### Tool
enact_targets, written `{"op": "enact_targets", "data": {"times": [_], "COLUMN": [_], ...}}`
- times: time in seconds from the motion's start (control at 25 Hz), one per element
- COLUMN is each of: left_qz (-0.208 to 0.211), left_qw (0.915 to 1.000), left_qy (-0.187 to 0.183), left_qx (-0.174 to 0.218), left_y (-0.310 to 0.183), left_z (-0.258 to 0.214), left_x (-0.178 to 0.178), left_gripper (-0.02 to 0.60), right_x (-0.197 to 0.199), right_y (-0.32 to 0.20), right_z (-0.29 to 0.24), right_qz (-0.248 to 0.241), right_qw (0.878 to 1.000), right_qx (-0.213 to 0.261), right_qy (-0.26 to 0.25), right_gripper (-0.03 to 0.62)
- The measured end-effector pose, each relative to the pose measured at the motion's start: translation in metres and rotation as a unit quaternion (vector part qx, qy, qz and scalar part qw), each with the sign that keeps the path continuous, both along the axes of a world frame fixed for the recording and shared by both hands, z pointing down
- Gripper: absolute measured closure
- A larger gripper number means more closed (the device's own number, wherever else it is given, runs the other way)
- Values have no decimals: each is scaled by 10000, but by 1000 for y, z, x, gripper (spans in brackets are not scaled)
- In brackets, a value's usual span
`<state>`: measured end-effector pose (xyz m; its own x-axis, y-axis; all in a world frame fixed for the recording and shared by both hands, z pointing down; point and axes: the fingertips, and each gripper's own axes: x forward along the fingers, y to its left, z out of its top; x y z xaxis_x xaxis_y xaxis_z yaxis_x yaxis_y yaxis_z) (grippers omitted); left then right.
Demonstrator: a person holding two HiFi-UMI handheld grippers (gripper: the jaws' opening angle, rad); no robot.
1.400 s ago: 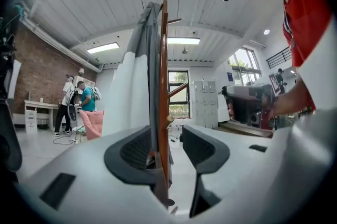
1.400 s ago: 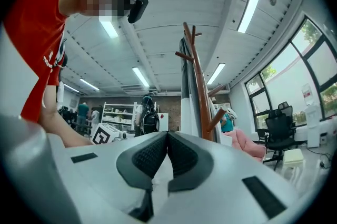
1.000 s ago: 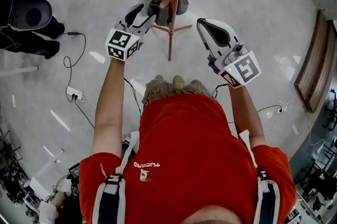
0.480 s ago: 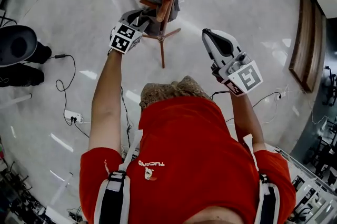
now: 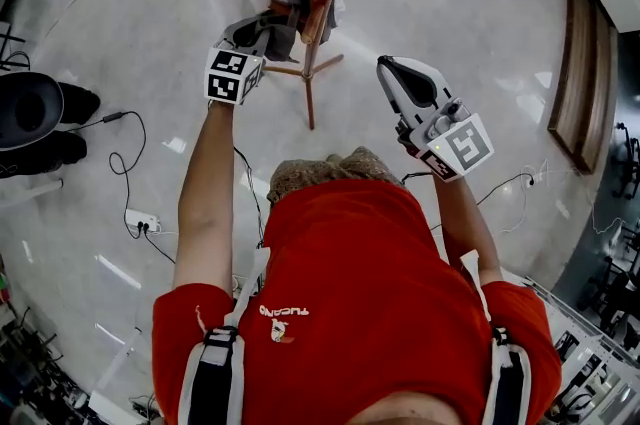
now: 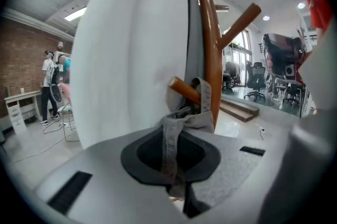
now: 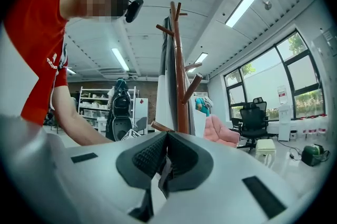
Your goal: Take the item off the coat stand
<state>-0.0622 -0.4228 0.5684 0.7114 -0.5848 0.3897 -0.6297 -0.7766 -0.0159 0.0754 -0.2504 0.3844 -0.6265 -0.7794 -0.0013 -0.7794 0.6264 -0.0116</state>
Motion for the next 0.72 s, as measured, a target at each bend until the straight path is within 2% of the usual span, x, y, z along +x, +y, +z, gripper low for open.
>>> {"op": "enact_targets", "data": {"times": [0.36,0.52,0.72], "left_qz": [-715,-1047,-1247], "left_qw": [9969,9930,9887], "left_qy": [205,371,520], "left_qx": [243,410,648], "left_y": [12,30,67], "left_z": [-54,-81,-126], "left_x": [-40,-58,-64], "left_gripper": [557,557,557], "right_x": [-10,-17,-24], "right_y": [-2,-1,5], "right_z": [-20,-27,-39], "right_qz": [-369,-539,-760], "right_qw": [9992,9981,9955], "right_qx": [23,64,183], "right_qy": [-173,-288,-527], "right_gripper": [569,569,569]}}
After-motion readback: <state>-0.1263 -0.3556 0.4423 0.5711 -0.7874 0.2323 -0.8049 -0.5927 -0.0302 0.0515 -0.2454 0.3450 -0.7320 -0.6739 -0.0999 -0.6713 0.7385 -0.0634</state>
